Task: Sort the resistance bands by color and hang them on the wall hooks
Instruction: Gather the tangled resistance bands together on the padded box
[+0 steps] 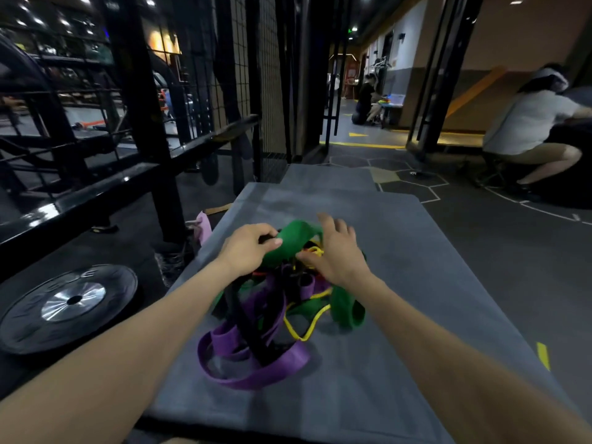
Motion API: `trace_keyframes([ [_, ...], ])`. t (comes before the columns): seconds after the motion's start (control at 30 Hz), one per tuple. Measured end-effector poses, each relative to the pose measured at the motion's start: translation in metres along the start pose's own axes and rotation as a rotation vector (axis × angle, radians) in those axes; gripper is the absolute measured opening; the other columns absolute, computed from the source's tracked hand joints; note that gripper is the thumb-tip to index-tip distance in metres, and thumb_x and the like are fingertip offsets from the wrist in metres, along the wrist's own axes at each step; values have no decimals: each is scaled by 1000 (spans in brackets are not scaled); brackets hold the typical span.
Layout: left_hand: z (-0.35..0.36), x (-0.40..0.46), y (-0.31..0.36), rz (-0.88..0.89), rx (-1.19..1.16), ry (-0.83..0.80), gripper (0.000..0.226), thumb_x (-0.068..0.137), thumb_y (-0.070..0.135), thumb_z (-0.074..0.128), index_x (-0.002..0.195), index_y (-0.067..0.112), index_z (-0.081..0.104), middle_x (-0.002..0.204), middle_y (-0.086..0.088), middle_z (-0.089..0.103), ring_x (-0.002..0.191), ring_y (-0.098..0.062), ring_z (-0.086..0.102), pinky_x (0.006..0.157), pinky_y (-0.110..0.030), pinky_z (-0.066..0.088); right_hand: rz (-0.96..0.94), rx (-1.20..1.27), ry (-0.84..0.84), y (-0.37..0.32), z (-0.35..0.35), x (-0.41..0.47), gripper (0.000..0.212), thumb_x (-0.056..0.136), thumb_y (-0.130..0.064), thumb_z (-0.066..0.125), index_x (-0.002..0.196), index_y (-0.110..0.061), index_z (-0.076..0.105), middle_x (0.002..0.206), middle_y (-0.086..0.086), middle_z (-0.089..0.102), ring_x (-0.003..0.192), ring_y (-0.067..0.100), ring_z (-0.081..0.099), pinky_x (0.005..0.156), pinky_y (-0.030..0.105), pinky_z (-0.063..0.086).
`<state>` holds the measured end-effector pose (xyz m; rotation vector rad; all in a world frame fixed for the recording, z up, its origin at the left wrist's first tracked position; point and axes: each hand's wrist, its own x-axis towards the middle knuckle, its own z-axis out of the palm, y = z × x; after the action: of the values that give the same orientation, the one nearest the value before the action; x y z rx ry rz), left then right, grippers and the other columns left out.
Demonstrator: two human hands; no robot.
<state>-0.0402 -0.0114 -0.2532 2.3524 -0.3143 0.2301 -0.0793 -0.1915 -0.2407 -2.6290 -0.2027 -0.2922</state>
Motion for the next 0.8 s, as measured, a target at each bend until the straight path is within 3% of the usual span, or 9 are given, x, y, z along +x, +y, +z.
trace_keyframes([
  [0.13, -20, -2, 14, 100, -212, -36, 13, 90, 20, 59, 86, 8, 60, 75, -1, 51, 70, -11, 44, 63, -17, 34, -206, 20, 96, -12, -9, 10, 61, 89, -31, 60, 143, -23, 33, 136, 7, 38, 124, 28, 32, 102, 37, 35],
  [0.23, -34, 0, 19, 140, -328, -40, 12, 86, 17, 64, 90, 6, 64, 81, 0, 59, 72, -7, 51, 75, -17, 39, -281, 102, 97, -13, -19, 16, 43, 90, -26, 59, 131, -18, 50, 129, 3, 52, 119, 24, 45, 98, 35, 39],
  [0.33, -32, -2, 18, 116, -380, 7, 23, 79, 11, 71, 101, 10, 64, 100, 0, 65, 94, -9, 58, 96, -26, 43, -208, 211, 108, -11, -21, 17, 31, 88, -21, 61, 119, -18, 61, 114, 2, 66, 106, 21, 59, 88, 38, 49],
  [0.47, -26, -5, -5, -64, -277, 23, 55, 74, 19, 76, 123, 14, 51, 124, 2, 53, 121, -12, 47, 105, -28, 35, -50, 321, 246, 0, -26, 16, 20, 88, -19, 62, 106, -11, 68, 90, 6, 69, 82, 21, 64, 72, 31, 51],
  [0.57, -13, -13, -6, -143, -185, -72, 62, 74, 28, 76, 125, 11, 45, 118, 4, 50, 114, -11, 46, 93, -26, 38, -70, 344, 311, -4, -45, 21, 16, 89, -15, 62, 98, -4, 69, 80, 6, 65, 74, 21, 60, 65, 28, 47],
  [0.63, -1, -11, -1, -103, -152, -82, 61, 73, 31, 77, 121, 12, 45, 118, 1, 56, 113, -15, 52, 92, -28, 41, -66, 435, 329, -5, -56, 26, 11, 88, -12, 61, 90, -4, 68, 84, 14, 67, 80, 29, 65, 75, 43, 55],
  [0.7, 1, -7, 10, -69, -134, -11, 51, 80, 28, 71, 121, 11, 47, 120, -3, 59, 113, -18, 54, 90, -29, 42, -5, 585, 347, -4, -68, 28, 11, 89, -10, 60, 80, -14, 66, 88, 17, 68, 87, 34, 66, 77, 49, 57],
  [0.8, -9, 4, 30, -49, -214, 80, 37, 88, 24, 61, 121, 9, 53, 113, 1, 59, 106, -12, 53, 80, -22, 39, 121, 794, 427, 9, -87, 28, 13, 91, -7, 56, 91, -14, 66, 93, 13, 66, 90, 29, 65, 72, 39, 59],
])
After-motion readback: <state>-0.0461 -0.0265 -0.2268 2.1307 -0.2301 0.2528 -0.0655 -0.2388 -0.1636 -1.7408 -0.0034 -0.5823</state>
